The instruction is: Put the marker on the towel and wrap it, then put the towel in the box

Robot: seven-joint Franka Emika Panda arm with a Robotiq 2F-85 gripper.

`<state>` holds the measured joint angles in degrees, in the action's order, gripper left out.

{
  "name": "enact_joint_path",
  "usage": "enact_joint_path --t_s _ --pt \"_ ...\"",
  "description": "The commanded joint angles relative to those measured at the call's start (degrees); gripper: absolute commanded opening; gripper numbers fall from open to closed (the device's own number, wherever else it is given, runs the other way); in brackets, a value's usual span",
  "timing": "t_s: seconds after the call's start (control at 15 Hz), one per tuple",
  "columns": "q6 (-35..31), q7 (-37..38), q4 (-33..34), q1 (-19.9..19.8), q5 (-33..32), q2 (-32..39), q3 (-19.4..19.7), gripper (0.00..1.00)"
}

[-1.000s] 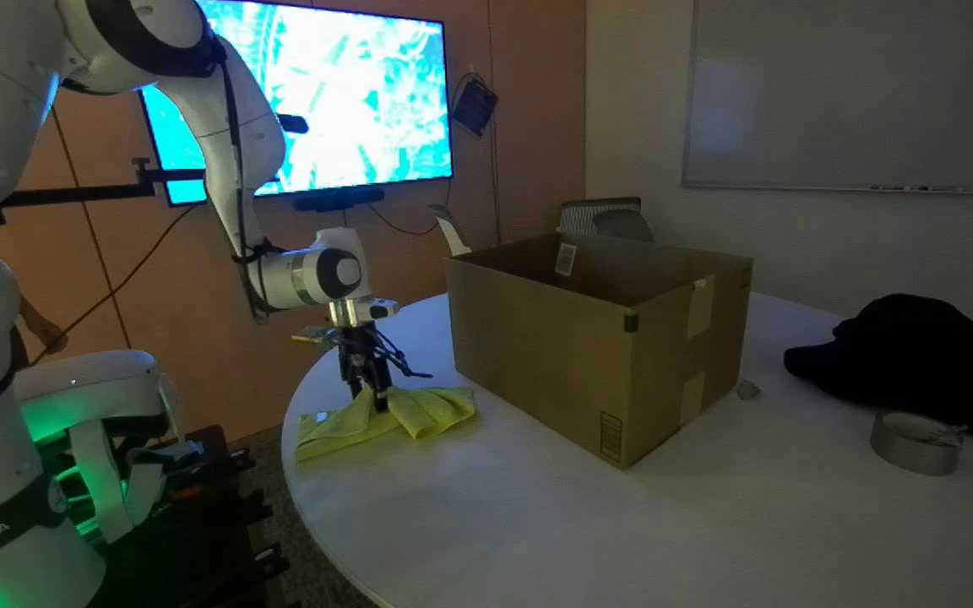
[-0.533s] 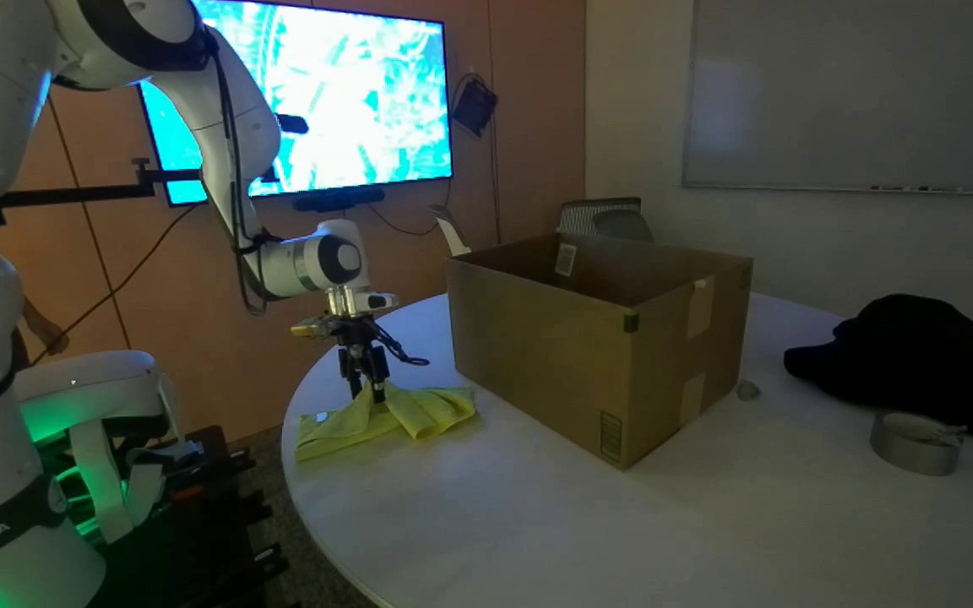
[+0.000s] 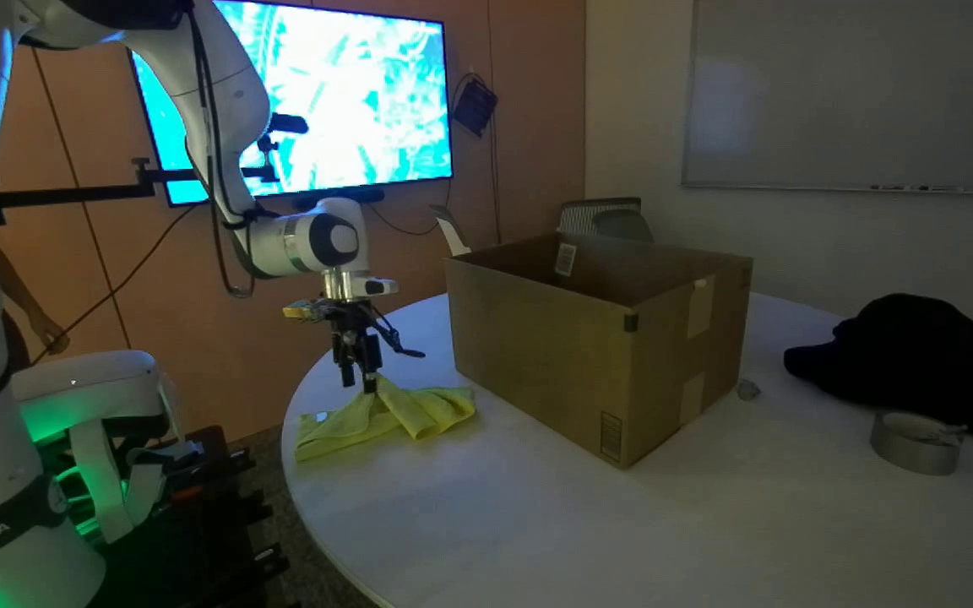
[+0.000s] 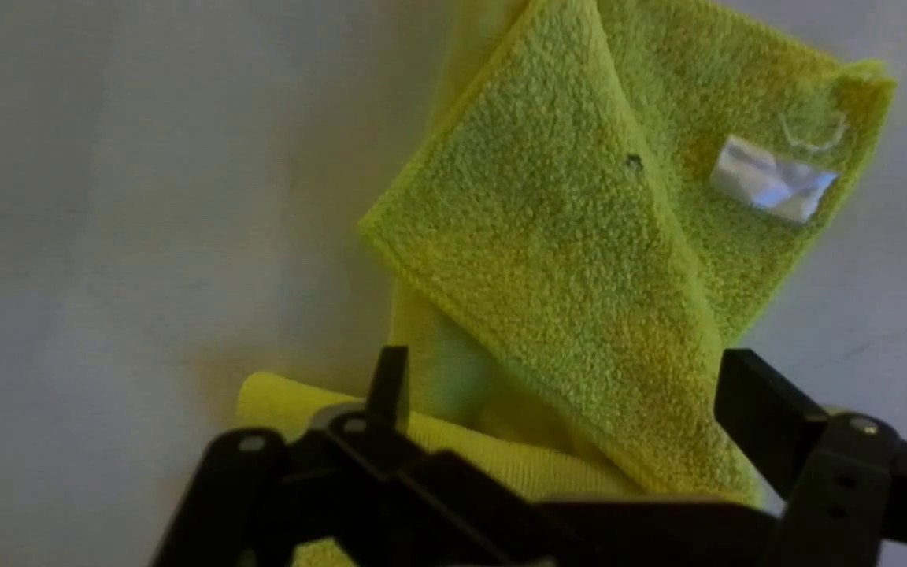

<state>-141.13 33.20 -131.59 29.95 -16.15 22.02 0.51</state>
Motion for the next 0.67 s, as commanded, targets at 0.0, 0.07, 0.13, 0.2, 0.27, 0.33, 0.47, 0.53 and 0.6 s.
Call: enact_joint_path --t_s 0.0,0.07,0.13,0.2,0.27,0.33,0.47,0.53,0.6 --pt "-1.19 -4.67 -6.08 -5.87 5.67 -5.79 -5.44 1.00" --pt "-1.39 -5.86 -7.20 -7.01 7.53 -6.73 -6.58 1.00" --pt "-1.69 -6.97 -8.41 -7.97 9.56 -7.60 -7.71 1.00" --pt "-2.01 -7.86 -9.38 -8.70 11.13 -8.16 -8.65 1.00" --pt "-2.50 -8.89 -10.35 -9.37 12.70 -8.63 -9.53 1.00" --pt "-3.38 -9.63 -11.36 -9.82 13.74 -8.91 -10.19 1.00" --pt "-5.58 -11.22 -13.55 -10.65 15.93 -9.44 -11.37 1.00" --pt "-6.90 -11.63 -14.94 -10.92 16.86 -9.88 -11.79 1.00" --pt "-8.55 -11.67 -16.37 -11.08 17.56 -10.07 -12.04 1.00"
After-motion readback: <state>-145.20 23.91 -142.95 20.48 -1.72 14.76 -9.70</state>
